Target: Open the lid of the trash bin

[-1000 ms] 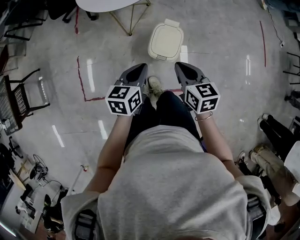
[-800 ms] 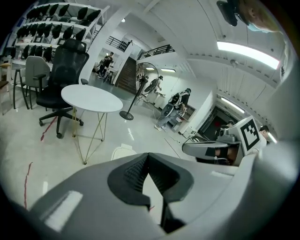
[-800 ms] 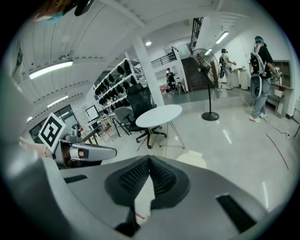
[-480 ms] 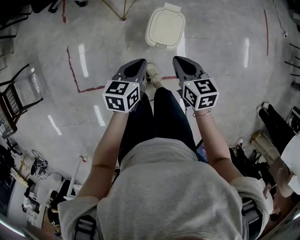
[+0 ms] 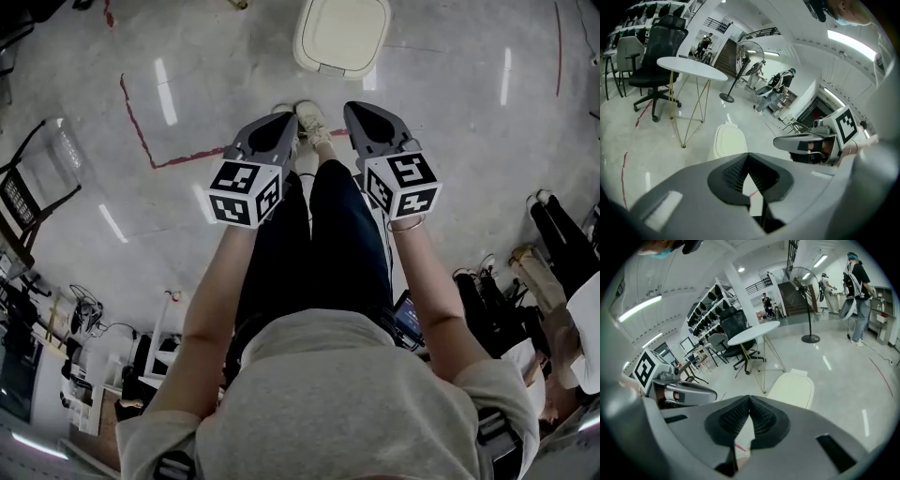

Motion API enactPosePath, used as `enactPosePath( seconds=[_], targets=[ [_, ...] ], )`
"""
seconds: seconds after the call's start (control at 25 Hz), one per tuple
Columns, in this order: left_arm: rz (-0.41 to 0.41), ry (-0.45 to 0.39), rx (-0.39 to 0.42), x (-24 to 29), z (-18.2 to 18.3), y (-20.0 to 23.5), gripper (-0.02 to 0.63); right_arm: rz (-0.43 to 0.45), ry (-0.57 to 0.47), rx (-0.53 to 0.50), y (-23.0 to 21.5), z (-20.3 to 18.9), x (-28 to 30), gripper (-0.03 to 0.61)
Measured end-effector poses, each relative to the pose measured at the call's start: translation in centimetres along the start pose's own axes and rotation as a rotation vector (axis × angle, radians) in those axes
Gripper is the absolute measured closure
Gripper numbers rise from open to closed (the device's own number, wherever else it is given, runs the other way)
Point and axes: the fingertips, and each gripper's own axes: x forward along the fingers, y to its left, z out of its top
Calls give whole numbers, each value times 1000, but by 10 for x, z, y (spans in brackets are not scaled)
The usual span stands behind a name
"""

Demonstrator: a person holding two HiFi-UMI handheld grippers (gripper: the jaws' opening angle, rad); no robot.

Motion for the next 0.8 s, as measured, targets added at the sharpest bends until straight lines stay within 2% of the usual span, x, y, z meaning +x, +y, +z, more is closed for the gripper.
enactPosePath(
  seconds=[0.24, 0.44, 0.8],
  targets=[
    [1, 75, -15, 25, -39, 22, 606, -24, 50, 83, -13, -44, 30, 571],
    [-11, 124, -36, 51, -69, 34, 606, -41, 88, 93, -30, -72, 55, 571],
    [-32, 100, -97, 96, -88, 43, 606, -106, 139, 132, -67, -109, 108, 571]
  ],
)
